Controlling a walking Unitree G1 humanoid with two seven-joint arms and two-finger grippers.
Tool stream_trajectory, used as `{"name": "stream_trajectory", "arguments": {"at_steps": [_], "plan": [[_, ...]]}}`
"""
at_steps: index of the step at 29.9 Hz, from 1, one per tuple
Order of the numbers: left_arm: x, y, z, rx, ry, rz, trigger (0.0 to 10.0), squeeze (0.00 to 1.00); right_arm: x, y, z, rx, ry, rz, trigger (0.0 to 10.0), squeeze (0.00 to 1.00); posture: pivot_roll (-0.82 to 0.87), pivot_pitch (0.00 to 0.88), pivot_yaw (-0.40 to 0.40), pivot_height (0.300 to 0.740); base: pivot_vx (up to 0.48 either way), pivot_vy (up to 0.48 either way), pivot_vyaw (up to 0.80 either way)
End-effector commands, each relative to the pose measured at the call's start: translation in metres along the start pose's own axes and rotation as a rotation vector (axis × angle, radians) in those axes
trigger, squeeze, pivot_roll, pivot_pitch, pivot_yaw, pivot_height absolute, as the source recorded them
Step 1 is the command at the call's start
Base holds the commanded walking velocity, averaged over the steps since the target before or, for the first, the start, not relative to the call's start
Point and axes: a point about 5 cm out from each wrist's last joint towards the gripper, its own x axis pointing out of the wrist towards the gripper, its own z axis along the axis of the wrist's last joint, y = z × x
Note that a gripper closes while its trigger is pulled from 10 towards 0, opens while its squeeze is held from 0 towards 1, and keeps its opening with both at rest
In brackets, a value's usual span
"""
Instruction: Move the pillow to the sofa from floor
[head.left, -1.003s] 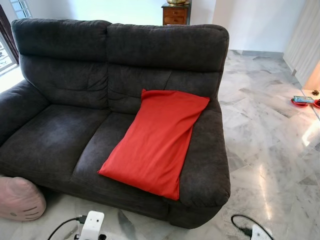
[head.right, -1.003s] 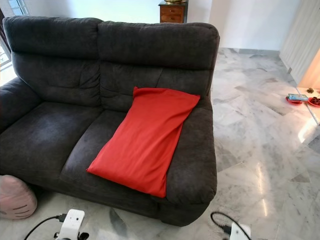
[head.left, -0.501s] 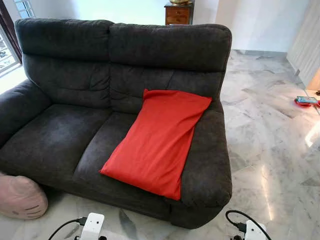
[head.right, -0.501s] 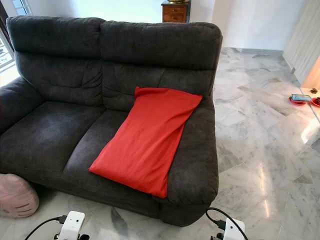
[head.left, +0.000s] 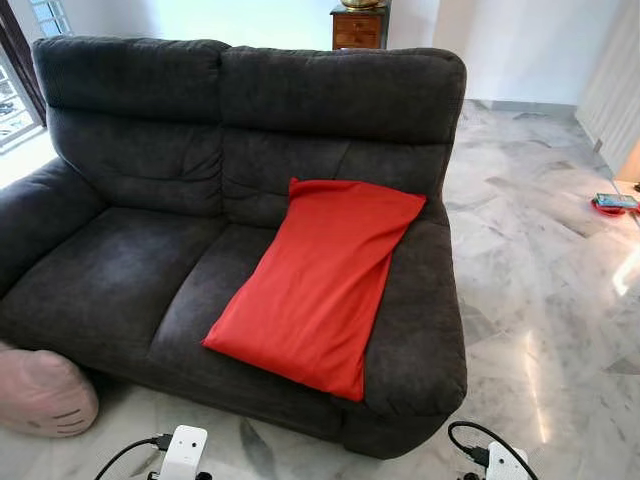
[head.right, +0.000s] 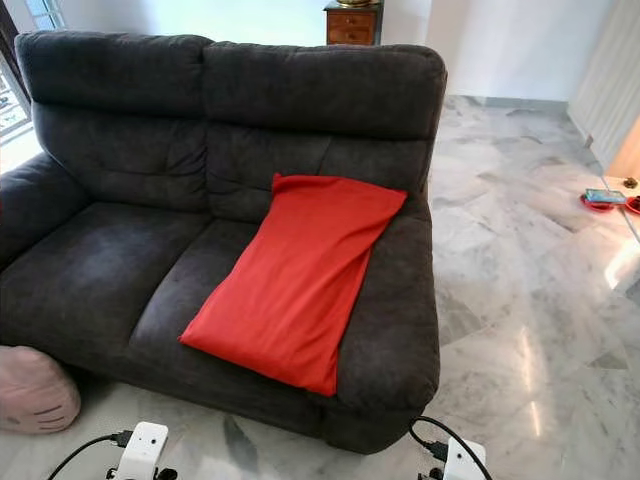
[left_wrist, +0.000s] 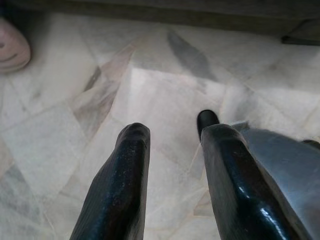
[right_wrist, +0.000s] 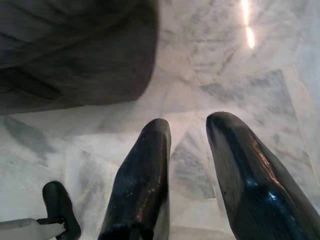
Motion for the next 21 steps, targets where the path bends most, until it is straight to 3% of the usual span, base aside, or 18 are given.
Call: {"name": "stream_trajectory", "arguments": {"at_steps": [1,21], "plan": [[-0.002,0.006,-0.007,0.014,0.023,0.013,10.0,0.0,0.0,0.005,0.003,0.022,-0.017,-0.001,10.0,0.0,-0.05,0.0,0.025,0.74,0.0,0.398,0.0],[-0.004,0.007,-0.018,0.004,0.056,0.018,10.0,0.0,0.0,0.001,-0.003,-0.007,0.02,0.004,10.0,0.0,-0.05,0.0,0.017,0.74,0.0,0.385,0.0]]}}
